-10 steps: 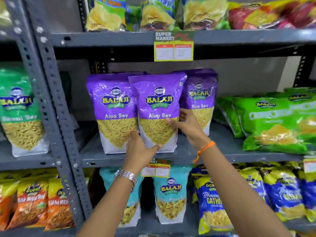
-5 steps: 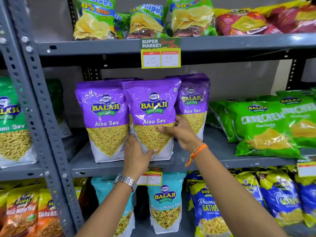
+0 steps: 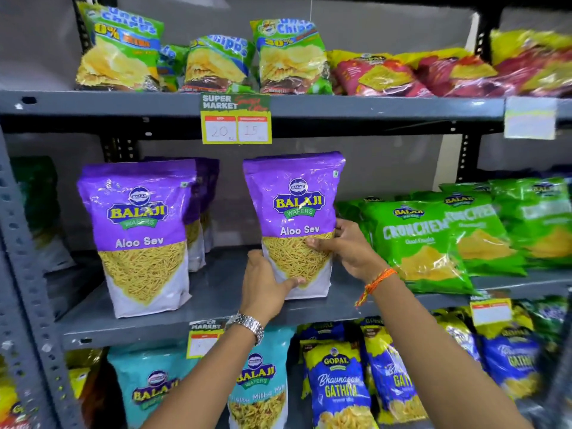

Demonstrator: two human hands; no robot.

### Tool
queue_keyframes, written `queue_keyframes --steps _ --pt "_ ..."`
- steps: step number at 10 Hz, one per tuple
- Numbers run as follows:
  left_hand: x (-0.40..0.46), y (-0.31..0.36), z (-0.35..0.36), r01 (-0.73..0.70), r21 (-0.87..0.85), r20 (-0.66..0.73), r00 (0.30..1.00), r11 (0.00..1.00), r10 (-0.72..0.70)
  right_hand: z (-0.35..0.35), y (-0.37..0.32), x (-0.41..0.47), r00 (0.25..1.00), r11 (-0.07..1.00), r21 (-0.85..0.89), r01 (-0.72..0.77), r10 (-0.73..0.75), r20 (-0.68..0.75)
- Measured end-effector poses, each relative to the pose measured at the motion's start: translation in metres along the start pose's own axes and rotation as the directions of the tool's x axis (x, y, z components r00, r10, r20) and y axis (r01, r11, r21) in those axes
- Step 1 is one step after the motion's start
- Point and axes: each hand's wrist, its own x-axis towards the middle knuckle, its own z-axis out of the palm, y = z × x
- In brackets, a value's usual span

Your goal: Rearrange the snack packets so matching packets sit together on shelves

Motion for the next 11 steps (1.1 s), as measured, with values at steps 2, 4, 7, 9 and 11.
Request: queue_keyframes --steps 2,4,7,9,11 --pt "0.002 0.005 0.016 0.010 0.014 0.056 0.998 1.000 -0.010 -0.021 0.008 0.000 1.000 0.999 0.038 -0.010 0.010 0.000" --pt "0.010 0.000 0.010 -0.005 0.012 0.166 0.986 1.000 0.003 -0.024 0.012 0.001 1.000 0.998 0.055 -0.008 0.006 0.031" --pt "0.012 0.003 0.012 0.012 0.029 0.184 0.983 0.999 -0.017 -0.025 0.013 0.003 1.000 0.998 0.063 -0.012 0.011 0.010" --pt "0.010 0.002 0.012 0.031 0.026 0.189 0.981 0.999 -0.035 -0.024 0.011 0.002 0.999 0.998 0.066 -0.024 0.021 0.043" --pt "0.005 -0.003 -0.003 -0.027 0.000 0.110 0.994 1.000 0.027 -0.025 0.007 -0.006 0.990 0.996 0.031 -0.079 0.082 -0.116"
